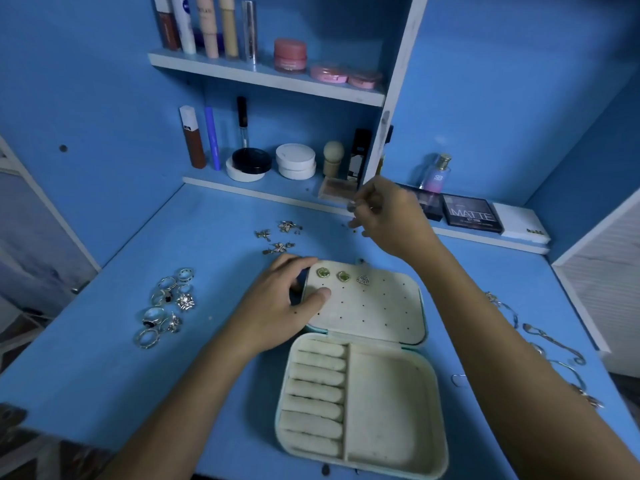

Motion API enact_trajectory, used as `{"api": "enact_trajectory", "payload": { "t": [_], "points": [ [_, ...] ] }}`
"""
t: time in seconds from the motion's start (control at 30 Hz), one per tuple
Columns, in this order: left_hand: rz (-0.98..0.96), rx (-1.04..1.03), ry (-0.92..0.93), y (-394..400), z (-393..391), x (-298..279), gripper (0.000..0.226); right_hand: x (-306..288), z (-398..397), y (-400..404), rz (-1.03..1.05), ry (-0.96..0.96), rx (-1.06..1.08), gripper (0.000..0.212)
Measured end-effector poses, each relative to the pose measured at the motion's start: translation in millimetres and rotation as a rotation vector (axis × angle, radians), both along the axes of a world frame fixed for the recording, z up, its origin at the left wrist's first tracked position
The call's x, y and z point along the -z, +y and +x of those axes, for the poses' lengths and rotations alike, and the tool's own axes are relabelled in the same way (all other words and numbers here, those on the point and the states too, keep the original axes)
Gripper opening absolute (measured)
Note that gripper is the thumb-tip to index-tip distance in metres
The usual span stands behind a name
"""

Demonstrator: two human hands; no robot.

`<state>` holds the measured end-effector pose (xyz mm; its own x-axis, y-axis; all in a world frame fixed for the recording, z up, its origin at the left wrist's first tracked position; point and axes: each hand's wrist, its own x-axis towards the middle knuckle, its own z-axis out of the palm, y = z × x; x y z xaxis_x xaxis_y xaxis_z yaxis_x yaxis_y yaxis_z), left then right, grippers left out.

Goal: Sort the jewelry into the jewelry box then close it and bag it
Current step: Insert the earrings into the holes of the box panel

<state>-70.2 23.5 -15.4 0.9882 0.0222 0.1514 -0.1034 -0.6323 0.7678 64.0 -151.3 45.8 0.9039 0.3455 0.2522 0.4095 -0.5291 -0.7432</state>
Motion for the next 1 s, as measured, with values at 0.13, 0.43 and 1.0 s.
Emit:
{"api": "enact_trajectory", "payload": {
  "t": [0.13,0.43,1.0],
  "points": [
    [-0.012,-0.032,-0.002,-2,2,2,0.057,-1,-15,-25,0.176,0.143,0.116,0.008],
    [-0.036,-0.158,-0.037,-7,12,1,0.022,4,-52,-70,0.399,0.285,0.27,0.013],
    [-0.092,-0.227,-0.072,-14,20,3,0.022,32,-95,-89,0.571,0.214,0.308,0.017]
  ]
}}
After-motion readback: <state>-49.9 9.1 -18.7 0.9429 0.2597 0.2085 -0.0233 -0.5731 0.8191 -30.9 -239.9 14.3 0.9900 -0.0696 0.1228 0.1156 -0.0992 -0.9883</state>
